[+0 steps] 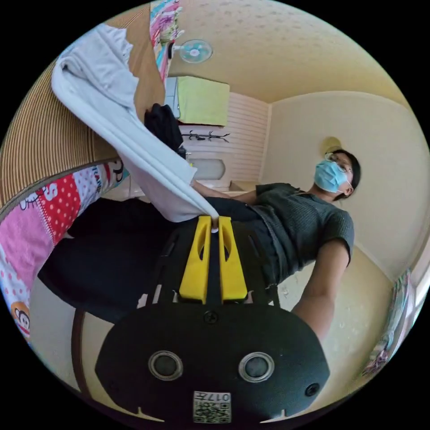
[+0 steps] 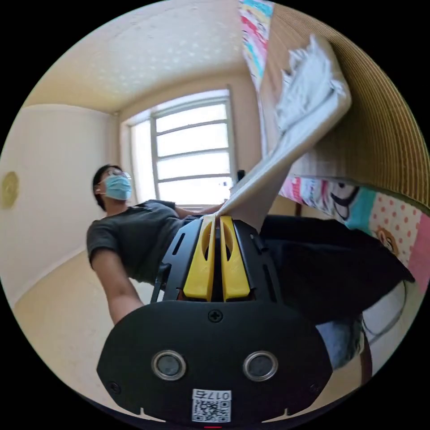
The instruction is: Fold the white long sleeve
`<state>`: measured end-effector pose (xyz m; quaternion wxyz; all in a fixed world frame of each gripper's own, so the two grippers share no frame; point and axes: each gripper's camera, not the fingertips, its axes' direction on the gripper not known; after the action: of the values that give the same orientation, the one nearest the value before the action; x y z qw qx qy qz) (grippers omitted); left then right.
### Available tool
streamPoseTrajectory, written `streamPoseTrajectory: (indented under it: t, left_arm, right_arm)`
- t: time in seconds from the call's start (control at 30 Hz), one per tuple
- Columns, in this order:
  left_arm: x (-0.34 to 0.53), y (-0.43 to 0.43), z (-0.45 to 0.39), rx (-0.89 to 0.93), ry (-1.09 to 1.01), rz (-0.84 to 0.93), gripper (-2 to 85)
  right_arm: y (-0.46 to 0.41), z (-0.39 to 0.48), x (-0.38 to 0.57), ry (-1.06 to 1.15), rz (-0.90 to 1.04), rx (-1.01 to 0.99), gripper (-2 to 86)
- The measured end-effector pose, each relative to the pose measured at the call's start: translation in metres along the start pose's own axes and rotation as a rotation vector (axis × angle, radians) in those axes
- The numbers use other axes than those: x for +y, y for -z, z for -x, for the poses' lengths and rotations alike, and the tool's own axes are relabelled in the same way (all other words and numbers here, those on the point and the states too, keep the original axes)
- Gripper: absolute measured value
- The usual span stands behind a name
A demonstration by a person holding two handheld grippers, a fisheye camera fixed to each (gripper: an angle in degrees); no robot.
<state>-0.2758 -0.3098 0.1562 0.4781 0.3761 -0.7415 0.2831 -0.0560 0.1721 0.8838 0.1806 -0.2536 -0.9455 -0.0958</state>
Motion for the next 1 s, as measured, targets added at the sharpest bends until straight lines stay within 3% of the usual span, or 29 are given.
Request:
streamPoseTrajectory:
  t: [0.1,0.23,0.3,0.4,0.47,0.5,0.53,0.6,0.73,0.83,1.0]
  left_arm:
    - [0.010,0.012,-0.039,0.125,-0.207,-0.160,3.5]
    - [-0.016,0.038,-0.055,0.012,-0.297,-0.357,3.6]
    - [-0.041,0.054,-0.044,-0.057,-0.249,-0.462,3.7]
    - [-0.070,0.085,-0.015,-0.282,0.039,-0.787,4.6]
    - [-0.066,0.095,-0.005,-0.467,0.217,-1.040,6.6]
    - [-0.065,0.095,-0.002,-0.519,0.254,-1.062,6.8]
    - [-0.067,0.092,0.003,-0.623,0.326,-1.044,7.7]
    - [-0.072,0.081,0.013,-0.768,0.417,-0.943,10.7]
    - [-0.077,0.033,0.047,-0.953,0.513,-0.675,15.7]
    - [-0.083,-0.001,0.044,-1.097,0.435,-0.617,14.1]
    - [-0.113,-0.017,0.058,-1.075,0.374,-0.484,11.3]
  right_arm:
    - [0.016,0.028,0.008,0.190,-0.111,-0.164,2.1]
    - [0.039,0.032,-0.020,0.246,-0.271,-0.091,2.6]
    - [0.055,0.017,-0.039,0.200,-0.390,-0.046,3.1]
    - [0.082,-0.026,-0.055,-0.037,-0.761,0.024,4.9]
    - [0.083,-0.048,-0.042,-0.139,-1.069,-0.038,4.3]
    - [0.080,-0.052,-0.038,-0.153,-1.128,-0.049,3.7]
    - [0.072,-0.057,-0.033,-0.188,-1.204,-0.057,2.8]
    - [0.060,-0.064,-0.037,-0.246,-1.168,-0.046,1.9]
    - [0.032,-0.072,-0.057,-0.296,-0.823,0.113,1.7]
    - [0.013,-0.067,-0.057,-0.377,-0.670,0.343,3.1]
    - [0.020,-0.047,-0.060,-0.498,-0.674,0.672,13.3]
